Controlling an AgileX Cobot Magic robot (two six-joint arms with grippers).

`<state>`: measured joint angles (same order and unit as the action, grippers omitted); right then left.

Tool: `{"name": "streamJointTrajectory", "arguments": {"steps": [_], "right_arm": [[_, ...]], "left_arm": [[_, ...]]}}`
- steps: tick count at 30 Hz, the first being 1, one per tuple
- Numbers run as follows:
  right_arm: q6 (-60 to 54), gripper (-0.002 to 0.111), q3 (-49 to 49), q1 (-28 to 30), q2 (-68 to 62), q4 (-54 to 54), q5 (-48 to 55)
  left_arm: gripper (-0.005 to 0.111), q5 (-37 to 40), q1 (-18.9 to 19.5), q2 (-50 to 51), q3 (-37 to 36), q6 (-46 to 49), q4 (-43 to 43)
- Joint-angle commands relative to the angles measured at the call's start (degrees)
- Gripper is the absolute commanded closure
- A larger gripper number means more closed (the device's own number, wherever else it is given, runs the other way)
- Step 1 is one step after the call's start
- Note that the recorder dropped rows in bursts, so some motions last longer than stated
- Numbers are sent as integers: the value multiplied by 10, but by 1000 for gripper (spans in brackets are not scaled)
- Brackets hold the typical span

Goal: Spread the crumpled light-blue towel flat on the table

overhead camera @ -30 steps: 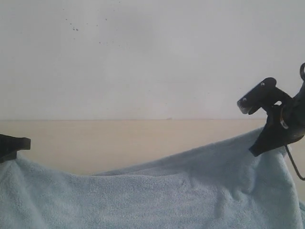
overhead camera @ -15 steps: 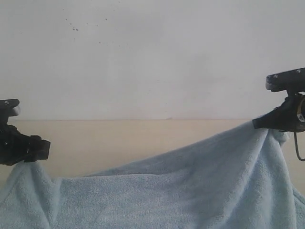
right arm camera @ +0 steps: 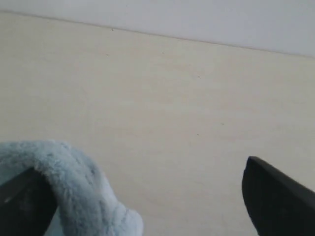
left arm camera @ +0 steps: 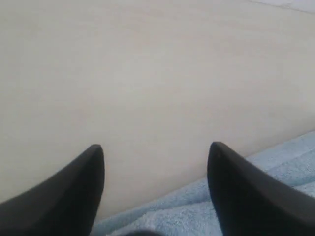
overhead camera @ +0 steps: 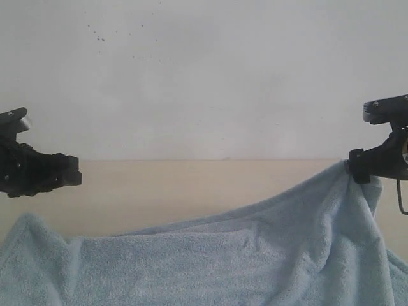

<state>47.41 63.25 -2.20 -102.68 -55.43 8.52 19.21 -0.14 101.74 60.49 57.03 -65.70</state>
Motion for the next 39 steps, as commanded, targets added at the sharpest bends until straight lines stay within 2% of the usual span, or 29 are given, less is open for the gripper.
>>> {"name": "streamJointTrajectory", "arguments": {"steps": [1,4,6,9,10,12,13,15,17,21,24,29,32,34,37,39], "right_arm": [[7,16,6,5,1,-6,19],[34,16,25,5,2,-4,-20],[54,16,32,5,8,-3,-63],[55,16,32,5,12,-3,-89],[55,16,32,5,12,-3,-76],[60,16,32,5,8,3,-17],[61,16,32,5,1,20,31],[28,16,32,5,-11,63,130],[-70,16,32,5,-16,132,221],[-249,16,34,3,-17,313,266],[-318,16,57,3,-18,376,306],[-337,16,116,3,-18,467,381],[-478,16,129,3,-18,573,409],[-527,16,127,3,-19,611,420],[-528,18,126,3,-19,601,421],[-499,29,126,3,-19,592,426]], "left_arm": [[63,-20,-4,-1,16,105,-94],[71,-13,-4,-1,24,109,-127],[78,42,-4,-1,27,117,-145],[92,216,-5,5,31,262,-226],[97,298,-5,10,31,319,-248],[103,441,-12,20,31,397,-268],[103,473,-18,25,31,410,-270],[103,461,-29,32,31,401,-266],[103,410,-40,37,31,382,-246],[103,310,-51,48,31,333,-167],[103,270,-52,54,31,288,-115],[103,271,-52,56,31,256,-101],[103,286,-58,56,31,256,-102],[103,291,-73,56,31,256,-98],[103,301,-104,56,31,255,-88],[103,322,-128,54,31,250,-70]]}}
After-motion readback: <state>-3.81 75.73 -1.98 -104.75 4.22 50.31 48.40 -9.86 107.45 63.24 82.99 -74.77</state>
